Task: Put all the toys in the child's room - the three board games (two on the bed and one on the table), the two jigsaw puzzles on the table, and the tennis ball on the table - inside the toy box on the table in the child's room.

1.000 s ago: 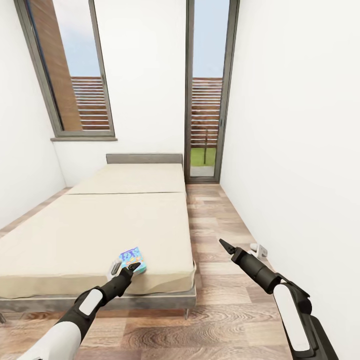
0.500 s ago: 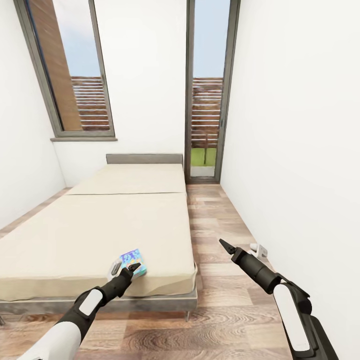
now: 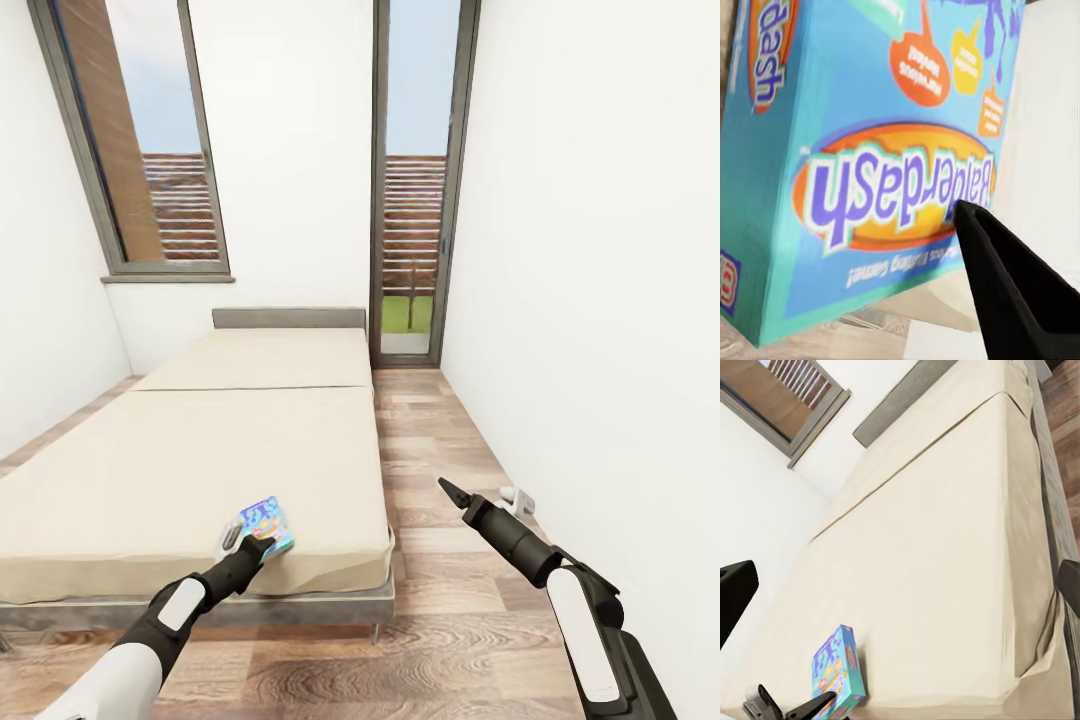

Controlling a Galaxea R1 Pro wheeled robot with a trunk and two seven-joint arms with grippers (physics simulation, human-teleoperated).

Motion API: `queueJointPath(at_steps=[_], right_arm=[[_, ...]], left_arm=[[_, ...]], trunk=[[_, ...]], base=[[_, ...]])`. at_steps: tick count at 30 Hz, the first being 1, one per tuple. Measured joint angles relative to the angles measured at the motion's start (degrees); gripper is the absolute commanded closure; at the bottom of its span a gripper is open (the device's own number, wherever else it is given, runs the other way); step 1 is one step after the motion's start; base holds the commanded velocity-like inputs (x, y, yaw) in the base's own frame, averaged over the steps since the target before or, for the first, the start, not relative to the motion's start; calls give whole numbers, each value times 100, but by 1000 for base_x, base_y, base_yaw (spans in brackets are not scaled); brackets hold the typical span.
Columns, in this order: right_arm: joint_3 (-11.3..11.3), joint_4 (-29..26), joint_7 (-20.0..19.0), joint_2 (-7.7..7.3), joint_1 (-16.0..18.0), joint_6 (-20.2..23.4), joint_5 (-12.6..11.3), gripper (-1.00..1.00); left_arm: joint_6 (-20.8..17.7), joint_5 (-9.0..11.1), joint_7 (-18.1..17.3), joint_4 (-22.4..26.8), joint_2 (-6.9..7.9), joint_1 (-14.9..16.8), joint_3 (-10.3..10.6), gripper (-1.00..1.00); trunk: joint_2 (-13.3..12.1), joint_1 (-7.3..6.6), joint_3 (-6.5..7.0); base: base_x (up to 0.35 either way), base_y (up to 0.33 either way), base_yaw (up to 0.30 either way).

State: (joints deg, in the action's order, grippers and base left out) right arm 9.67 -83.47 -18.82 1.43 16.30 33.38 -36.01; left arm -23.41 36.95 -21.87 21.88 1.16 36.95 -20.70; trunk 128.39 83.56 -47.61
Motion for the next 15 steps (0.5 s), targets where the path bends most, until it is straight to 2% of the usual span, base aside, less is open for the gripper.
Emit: queueJointPath(at_steps=[5,11,15], right_arm=[[0,0,0,0,0,0,0,-100],[0,0,0,0,-3,0,1,-100],[0,0,0,0,0,0,2,-100]], left_arm=[[-15,122,-23,11,0,5,-23,100],[6,4,-23,8,0,2,3,100],[-7,7,-26,15,0,1,12,100]], trunk=[[-200,-110,91],[-442,-241,198],[-602,-329,270]], base=[[0,0,0],[0,0,0],[0,0,0]])
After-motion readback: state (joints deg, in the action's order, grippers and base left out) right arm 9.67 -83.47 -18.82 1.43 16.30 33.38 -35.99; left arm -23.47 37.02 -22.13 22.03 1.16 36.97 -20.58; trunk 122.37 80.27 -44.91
